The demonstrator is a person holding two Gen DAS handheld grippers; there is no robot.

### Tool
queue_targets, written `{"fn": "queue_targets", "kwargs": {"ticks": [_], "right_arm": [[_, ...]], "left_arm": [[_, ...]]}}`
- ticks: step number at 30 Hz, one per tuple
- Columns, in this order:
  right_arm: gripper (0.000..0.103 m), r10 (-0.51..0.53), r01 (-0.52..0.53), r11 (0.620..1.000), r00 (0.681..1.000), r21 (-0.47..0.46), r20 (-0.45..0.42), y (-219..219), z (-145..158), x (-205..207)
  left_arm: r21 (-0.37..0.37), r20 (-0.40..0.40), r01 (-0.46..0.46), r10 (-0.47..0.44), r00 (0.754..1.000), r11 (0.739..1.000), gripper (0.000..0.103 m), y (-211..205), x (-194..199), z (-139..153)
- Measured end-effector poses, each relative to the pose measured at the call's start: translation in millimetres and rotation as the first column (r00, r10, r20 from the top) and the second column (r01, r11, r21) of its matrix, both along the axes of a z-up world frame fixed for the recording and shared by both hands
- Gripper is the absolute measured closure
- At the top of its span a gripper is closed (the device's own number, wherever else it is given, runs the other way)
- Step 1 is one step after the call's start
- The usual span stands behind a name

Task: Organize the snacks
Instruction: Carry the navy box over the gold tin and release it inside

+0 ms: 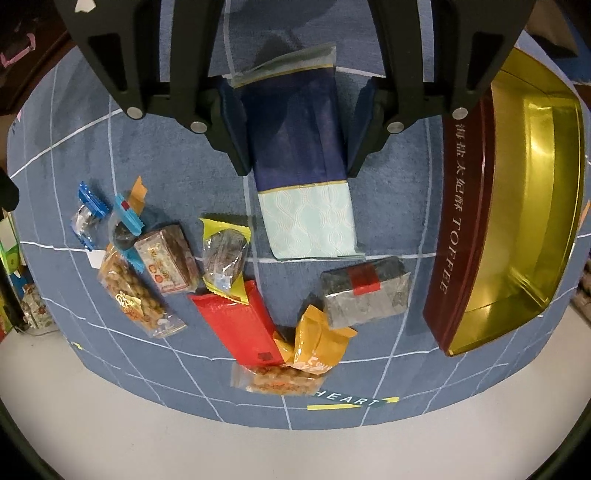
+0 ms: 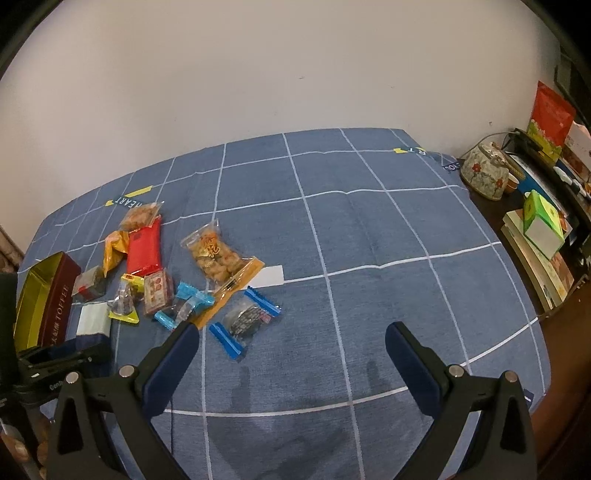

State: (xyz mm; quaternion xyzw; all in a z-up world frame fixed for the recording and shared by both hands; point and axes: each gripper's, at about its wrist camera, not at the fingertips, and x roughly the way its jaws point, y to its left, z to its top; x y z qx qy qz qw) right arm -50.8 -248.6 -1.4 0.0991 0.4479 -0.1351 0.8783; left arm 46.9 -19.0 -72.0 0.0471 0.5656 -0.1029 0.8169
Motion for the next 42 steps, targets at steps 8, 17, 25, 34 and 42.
{"fn": "queue_targets", "kwargs": {"ticks": [8, 17, 25, 34, 42], "right_arm": [[0.0, 0.0, 0.0, 1.0, 1.0, 0.002, -0.009, 3.2, -3.1, 1.9], [0.0, 0.005, -0.005, 1.0, 1.0, 0.004, -0.015, 2.9, -5.0, 2.2], [0.0, 0.009, -0.009, 1.0, 1.0, 0.01, -0.022, 3.4, -6.7, 2.5], [0.0, 0.018, -0.018, 1.0, 0.999, 0.007, -0.03, 5.8, -9.0, 3.1], [0.0, 0.048, -0.048, 0.999, 0.998, 0.008, -0.029, 11.5, -11.6, 3.5]], "left_arm": [[0.01, 0.024, 0.007, -0.007, 1.0, 1.0, 0.057, -5.3, -1.2, 3.8], [0.008, 0.079, 0.019, -0.02, 0.997, 1.0, 0.057, -6.8, -6.7, 24.8], [-0.012, 0.121, 0.035, -0.033, 0.992, 0.999, 0.057, -6.8, -14.1, 50.0], [-0.029, 0.164, 0.032, -0.027, 0.986, 0.999, 0.057, -0.6, -18.5, 77.3], [-0.031, 0.207, 0.01, -0.004, 0.978, 0.999, 0.057, 23.2, -9.9, 99.0]]}}
